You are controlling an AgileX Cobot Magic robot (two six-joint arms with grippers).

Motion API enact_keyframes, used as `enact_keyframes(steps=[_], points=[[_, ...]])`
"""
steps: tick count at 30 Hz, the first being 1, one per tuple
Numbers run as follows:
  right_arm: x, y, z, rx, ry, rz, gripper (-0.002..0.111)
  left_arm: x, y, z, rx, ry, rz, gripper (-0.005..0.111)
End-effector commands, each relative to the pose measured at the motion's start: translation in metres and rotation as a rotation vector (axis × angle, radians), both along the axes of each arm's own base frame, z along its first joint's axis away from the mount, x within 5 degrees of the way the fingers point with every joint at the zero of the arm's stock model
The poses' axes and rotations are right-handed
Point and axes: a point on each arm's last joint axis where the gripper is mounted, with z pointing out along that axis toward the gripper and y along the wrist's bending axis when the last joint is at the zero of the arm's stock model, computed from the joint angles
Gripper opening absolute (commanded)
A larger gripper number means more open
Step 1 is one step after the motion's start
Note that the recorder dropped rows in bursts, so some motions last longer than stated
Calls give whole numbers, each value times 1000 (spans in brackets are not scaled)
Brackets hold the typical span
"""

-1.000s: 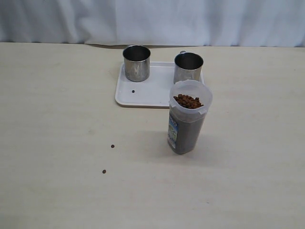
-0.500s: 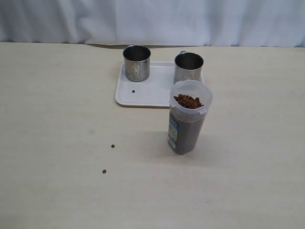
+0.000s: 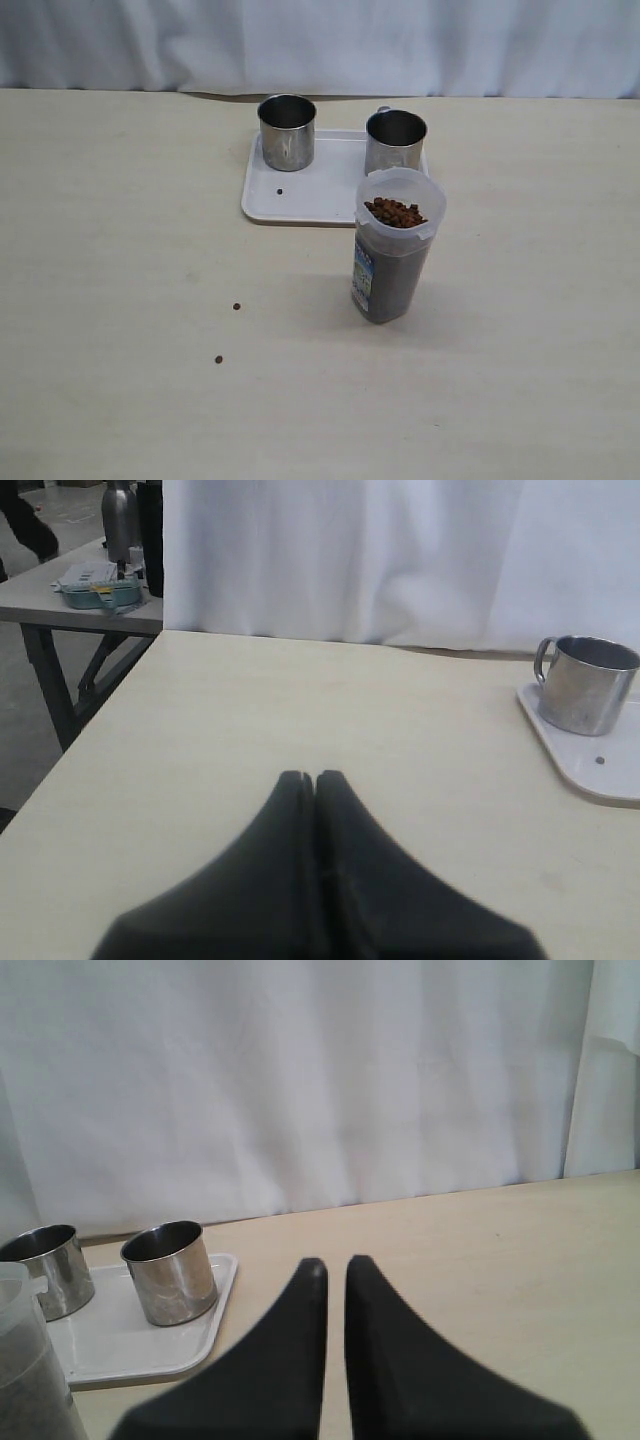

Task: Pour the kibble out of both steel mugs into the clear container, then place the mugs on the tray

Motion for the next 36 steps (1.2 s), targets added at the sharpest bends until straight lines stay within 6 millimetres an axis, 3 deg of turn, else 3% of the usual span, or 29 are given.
enact_keyframes(steps=[1, 36], points=[[0, 0, -1, -11, -2, 3, 5, 0, 0, 0, 5, -9, -10, 0], [-1, 3, -8, -74, 66, 71, 5, 0, 0, 0, 5, -9, -10, 0]])
